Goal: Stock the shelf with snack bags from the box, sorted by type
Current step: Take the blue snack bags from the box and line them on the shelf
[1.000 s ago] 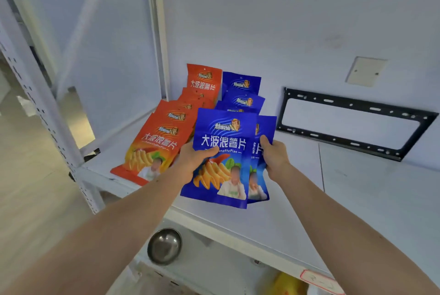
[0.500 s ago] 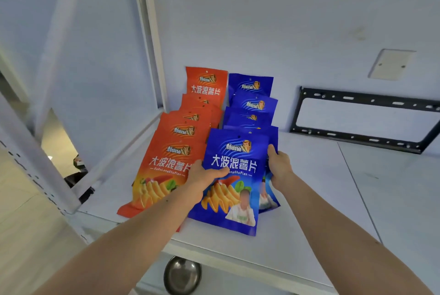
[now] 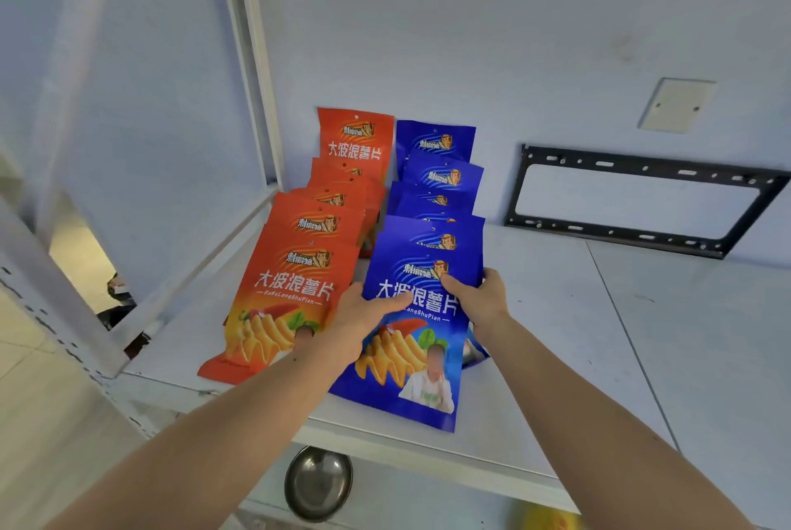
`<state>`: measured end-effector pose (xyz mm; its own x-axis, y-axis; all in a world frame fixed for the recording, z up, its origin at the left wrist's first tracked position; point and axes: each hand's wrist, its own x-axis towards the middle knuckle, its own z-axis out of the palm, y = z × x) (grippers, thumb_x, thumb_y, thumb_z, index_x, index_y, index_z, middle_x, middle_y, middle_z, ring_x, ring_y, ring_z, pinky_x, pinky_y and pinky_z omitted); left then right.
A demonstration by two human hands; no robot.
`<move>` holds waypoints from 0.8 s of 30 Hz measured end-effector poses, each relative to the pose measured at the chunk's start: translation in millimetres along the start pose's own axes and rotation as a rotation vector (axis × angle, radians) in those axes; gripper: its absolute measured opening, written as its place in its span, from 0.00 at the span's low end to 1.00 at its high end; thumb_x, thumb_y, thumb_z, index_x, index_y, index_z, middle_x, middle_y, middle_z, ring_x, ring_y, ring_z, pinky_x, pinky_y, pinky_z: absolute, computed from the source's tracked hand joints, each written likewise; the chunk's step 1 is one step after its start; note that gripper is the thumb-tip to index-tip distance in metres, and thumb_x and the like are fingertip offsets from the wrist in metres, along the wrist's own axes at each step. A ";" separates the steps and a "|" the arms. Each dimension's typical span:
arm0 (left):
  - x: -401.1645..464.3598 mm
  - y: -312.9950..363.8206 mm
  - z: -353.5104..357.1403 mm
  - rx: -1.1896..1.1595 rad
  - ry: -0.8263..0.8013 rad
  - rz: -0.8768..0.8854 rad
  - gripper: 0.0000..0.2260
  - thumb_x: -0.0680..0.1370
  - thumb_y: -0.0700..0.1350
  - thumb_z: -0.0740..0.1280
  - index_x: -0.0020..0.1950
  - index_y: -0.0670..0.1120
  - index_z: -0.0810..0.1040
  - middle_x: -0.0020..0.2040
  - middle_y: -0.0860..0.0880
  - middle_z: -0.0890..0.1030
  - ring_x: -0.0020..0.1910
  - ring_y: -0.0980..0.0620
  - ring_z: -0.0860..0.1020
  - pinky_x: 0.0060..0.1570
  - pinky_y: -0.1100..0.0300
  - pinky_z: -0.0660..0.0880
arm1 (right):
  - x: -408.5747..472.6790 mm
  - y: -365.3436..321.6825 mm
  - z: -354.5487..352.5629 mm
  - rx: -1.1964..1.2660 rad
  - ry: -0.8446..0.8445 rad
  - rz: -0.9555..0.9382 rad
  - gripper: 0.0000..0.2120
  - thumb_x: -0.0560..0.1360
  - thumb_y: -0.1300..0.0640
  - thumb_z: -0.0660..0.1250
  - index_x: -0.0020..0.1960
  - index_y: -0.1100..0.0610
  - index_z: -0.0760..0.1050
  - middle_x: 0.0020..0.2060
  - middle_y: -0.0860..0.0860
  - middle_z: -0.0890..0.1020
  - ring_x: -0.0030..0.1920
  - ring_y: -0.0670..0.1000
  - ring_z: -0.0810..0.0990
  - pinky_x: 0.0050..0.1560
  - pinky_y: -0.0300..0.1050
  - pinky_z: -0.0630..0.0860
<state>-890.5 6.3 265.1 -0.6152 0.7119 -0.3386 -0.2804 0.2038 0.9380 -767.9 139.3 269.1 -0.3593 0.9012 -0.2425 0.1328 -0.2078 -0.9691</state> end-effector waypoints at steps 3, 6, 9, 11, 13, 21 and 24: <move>-4.6 -1.5 -0.7 0.014 0.060 0.011 0.18 0.69 0.46 0.78 0.55 0.42 0.78 0.49 0.43 0.85 0.46 0.45 0.84 0.51 0.47 0.81 | -3.8 0.9 0.2 0.014 0.001 0.047 0.27 0.69 0.54 0.77 0.61 0.59 0.67 0.53 0.54 0.81 0.47 0.53 0.83 0.37 0.44 0.79; -8.2 -4.0 -1.5 0.081 0.112 0.058 0.14 0.68 0.40 0.78 0.47 0.44 0.76 0.46 0.44 0.84 0.44 0.46 0.83 0.49 0.49 0.81 | -6.1 7.7 1.2 -0.016 0.001 0.103 0.30 0.66 0.50 0.80 0.59 0.59 0.68 0.52 0.54 0.83 0.45 0.52 0.84 0.39 0.46 0.81; -10.3 -2.3 0.1 0.113 0.109 0.090 0.15 0.67 0.36 0.78 0.45 0.46 0.74 0.43 0.46 0.82 0.40 0.50 0.82 0.42 0.54 0.80 | -11.0 14.6 4.8 -0.121 0.035 0.124 0.38 0.57 0.37 0.80 0.57 0.56 0.70 0.52 0.53 0.82 0.45 0.52 0.85 0.44 0.51 0.83; -9.9 -1.5 1.6 0.161 0.107 0.105 0.18 0.67 0.40 0.79 0.50 0.43 0.75 0.48 0.44 0.83 0.41 0.49 0.83 0.41 0.55 0.80 | -15.3 15.8 6.6 -0.142 0.064 0.119 0.36 0.61 0.38 0.79 0.57 0.57 0.69 0.53 0.54 0.81 0.46 0.53 0.85 0.43 0.49 0.83; -9.9 -1.0 5.2 0.253 0.155 0.133 0.24 0.67 0.46 0.80 0.58 0.44 0.73 0.55 0.44 0.80 0.48 0.48 0.82 0.47 0.52 0.81 | -17.5 16.1 7.9 -0.113 0.072 0.139 0.32 0.65 0.42 0.78 0.58 0.58 0.69 0.52 0.54 0.82 0.45 0.53 0.84 0.42 0.47 0.82; -2.6 -6.3 15.7 0.601 0.207 0.180 0.32 0.72 0.51 0.75 0.71 0.44 0.65 0.69 0.43 0.68 0.68 0.44 0.68 0.65 0.47 0.72 | -24.4 21.1 13.0 -0.035 0.183 0.115 0.26 0.70 0.46 0.76 0.59 0.60 0.72 0.54 0.56 0.83 0.47 0.54 0.83 0.42 0.46 0.78; 1.9 -8.4 17.9 0.595 0.213 0.224 0.32 0.72 0.50 0.75 0.70 0.43 0.64 0.67 0.42 0.71 0.66 0.44 0.71 0.62 0.45 0.74 | -21.8 18.3 15.5 -0.026 0.201 0.103 0.25 0.70 0.47 0.76 0.59 0.60 0.72 0.55 0.57 0.83 0.46 0.54 0.82 0.43 0.46 0.78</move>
<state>-876.2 18.0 258.0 -0.7604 0.6444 -0.0806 0.2878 0.4458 0.8476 -772.0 109.9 256.0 -0.1516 0.9339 -0.3239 0.1843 -0.2952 -0.9375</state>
